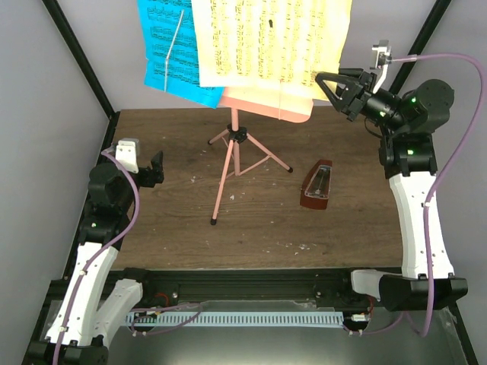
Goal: Pack up the instrument practice props
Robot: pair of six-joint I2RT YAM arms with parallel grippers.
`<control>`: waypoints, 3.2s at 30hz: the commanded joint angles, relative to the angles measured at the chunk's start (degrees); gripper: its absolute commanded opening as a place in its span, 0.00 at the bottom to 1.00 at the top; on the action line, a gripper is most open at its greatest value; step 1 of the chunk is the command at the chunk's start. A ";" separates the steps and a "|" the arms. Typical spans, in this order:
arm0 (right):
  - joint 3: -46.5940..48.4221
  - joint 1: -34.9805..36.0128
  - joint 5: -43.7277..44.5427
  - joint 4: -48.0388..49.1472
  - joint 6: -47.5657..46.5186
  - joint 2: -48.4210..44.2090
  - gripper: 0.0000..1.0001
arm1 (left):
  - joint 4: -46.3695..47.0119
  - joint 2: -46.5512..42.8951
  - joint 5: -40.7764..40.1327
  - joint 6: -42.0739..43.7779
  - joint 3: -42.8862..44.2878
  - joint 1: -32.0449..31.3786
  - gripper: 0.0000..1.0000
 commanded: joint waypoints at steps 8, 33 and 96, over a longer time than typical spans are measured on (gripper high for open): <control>6.69 1.95 3.04 -1.53 -1.98 2.16 0.22 | 1.28 -0.56 1.16 -0.07 0.12 -0.20 0.90; 5.50 2.04 6.04 -1.11 -2.80 1.98 0.01 | 5.41 22.02 19.92 -25.00 40.01 -27.34 0.65; 3.80 2.00 6.66 -0.52 -3.07 0.79 0.01 | 4.09 58.14 24.48 -31.73 78.87 -32.56 0.00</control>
